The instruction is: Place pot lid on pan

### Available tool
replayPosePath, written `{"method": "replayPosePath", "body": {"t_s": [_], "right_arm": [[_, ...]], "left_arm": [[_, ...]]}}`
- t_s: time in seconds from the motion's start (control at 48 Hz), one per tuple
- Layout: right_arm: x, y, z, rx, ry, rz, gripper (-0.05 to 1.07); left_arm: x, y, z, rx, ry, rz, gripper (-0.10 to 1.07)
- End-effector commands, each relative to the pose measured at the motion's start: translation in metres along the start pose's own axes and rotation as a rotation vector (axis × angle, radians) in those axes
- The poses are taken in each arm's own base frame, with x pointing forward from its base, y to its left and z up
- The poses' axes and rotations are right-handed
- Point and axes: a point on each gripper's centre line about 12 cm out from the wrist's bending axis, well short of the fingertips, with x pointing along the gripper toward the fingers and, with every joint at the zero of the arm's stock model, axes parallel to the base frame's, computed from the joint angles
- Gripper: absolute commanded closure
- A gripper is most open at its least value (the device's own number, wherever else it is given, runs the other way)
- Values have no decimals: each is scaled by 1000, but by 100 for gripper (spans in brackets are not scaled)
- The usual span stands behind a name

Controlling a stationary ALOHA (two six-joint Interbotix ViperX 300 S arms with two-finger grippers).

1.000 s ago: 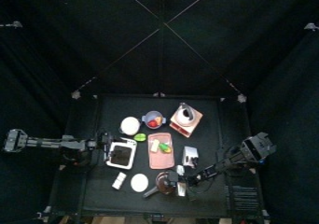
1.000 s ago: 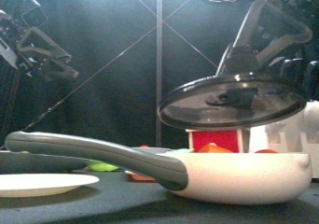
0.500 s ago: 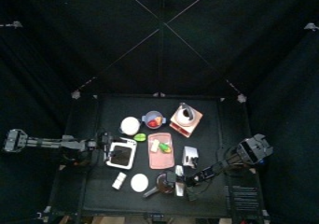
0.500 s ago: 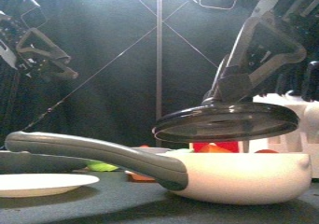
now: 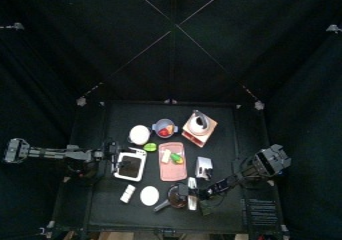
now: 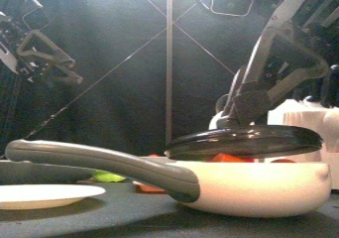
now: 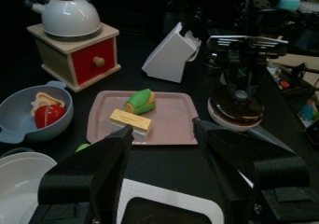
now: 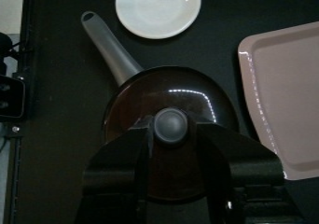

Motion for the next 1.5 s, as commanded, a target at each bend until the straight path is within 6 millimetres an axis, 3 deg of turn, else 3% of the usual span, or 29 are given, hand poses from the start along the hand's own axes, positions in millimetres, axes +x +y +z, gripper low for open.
{"method": "replayPosePath", "body": {"t_s": [0.0, 1.479], "right_arm": [[-5, 6, 12, 5, -31, 20, 40], [3, 2, 3, 53, 7, -4, 38]], "left_arm": [[1, 0, 5, -2, -15, 1, 8], [1, 0, 4, -2, -11, 1, 8]]}}
